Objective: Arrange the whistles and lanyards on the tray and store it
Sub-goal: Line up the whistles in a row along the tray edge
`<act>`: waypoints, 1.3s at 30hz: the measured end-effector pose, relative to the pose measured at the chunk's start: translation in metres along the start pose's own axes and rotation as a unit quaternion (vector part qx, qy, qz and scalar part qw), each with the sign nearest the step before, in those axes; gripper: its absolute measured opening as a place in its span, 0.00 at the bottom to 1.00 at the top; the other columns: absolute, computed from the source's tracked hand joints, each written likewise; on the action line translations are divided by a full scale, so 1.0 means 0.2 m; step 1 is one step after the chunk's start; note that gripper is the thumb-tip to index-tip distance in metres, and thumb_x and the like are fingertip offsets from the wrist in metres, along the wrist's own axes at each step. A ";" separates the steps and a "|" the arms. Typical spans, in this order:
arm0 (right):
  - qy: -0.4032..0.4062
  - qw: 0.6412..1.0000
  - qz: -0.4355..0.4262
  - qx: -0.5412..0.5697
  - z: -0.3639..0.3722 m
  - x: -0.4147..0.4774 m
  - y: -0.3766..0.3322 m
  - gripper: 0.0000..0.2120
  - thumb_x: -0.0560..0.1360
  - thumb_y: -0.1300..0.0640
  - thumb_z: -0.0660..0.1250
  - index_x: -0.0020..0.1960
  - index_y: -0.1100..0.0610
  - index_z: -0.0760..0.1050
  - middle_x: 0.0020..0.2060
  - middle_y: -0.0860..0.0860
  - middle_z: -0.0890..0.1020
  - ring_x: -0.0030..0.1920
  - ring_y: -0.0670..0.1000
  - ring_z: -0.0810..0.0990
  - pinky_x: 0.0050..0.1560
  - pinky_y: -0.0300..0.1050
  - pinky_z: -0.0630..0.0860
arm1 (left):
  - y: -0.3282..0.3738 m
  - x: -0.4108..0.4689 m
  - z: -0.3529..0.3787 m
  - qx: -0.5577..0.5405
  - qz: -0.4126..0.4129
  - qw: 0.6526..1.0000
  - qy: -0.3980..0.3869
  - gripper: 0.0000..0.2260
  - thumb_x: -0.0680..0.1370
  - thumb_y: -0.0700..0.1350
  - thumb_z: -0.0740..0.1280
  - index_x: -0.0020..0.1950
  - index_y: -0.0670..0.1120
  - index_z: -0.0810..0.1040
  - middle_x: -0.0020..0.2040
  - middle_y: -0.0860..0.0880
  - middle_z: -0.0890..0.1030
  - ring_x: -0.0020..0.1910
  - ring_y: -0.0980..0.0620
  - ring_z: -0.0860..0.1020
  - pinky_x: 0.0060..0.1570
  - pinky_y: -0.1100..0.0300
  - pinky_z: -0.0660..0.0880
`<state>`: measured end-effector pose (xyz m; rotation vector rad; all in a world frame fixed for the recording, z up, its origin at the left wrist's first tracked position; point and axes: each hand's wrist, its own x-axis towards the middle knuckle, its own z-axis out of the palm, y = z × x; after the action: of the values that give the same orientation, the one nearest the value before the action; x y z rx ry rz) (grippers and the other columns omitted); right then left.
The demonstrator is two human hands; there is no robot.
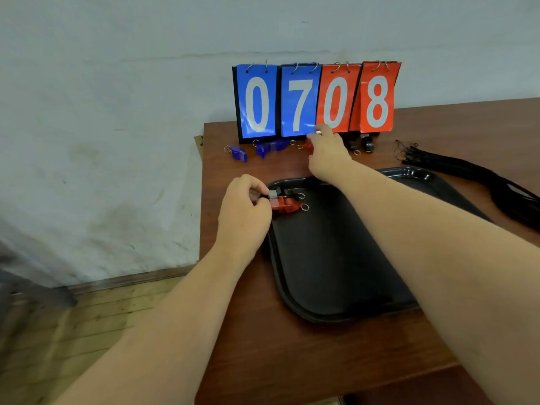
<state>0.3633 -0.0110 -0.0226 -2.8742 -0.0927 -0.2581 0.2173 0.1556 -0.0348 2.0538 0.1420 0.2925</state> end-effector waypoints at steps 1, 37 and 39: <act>-0.013 1.000 -0.012 -0.017 0.01 0.01 0.00 0.27 0.78 0.62 0.65 0.76 0.57 0.63 0.77 0.53 0.57 0.73 0.58 0.62 0.70 0.54 0.67 | 0.00 0.00 0.00 0.003 0.000 1.000 0.001 0.10 0.77 0.36 0.64 0.48 0.53 0.75 0.48 0.56 0.75 0.47 0.59 0.75 0.39 0.67 0.68; -0.013 0.854 0.055 0.518 -0.16 -0.65 -0.04 0.07 0.75 0.55 0.72 0.53 0.46 0.80 0.48 0.45 0.84 0.49 0.45 0.82 0.47 0.39 0.79 | 0.02 0.00 0.01 0.015 -0.003 1.000 0.007 0.09 0.78 0.37 0.64 0.51 0.51 0.74 0.54 0.51 0.75 0.46 0.57 0.75 0.39 0.65 0.70; -0.025 0.848 0.053 0.527 -0.14 -0.69 -0.05 0.06 0.75 0.54 0.72 0.50 0.45 0.80 0.45 0.45 0.84 0.47 0.45 0.82 0.47 0.38 0.79 | 0.02 0.00 0.00 0.013 -0.004 1.000 0.009 0.09 0.78 0.37 0.64 0.52 0.51 0.74 0.55 0.51 0.76 0.47 0.57 0.75 0.40 0.65 0.71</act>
<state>0.2225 -0.0133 -0.0191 -1.7709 -0.0567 -0.0623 0.2172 0.1534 -0.0324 2.0767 0.1653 0.3059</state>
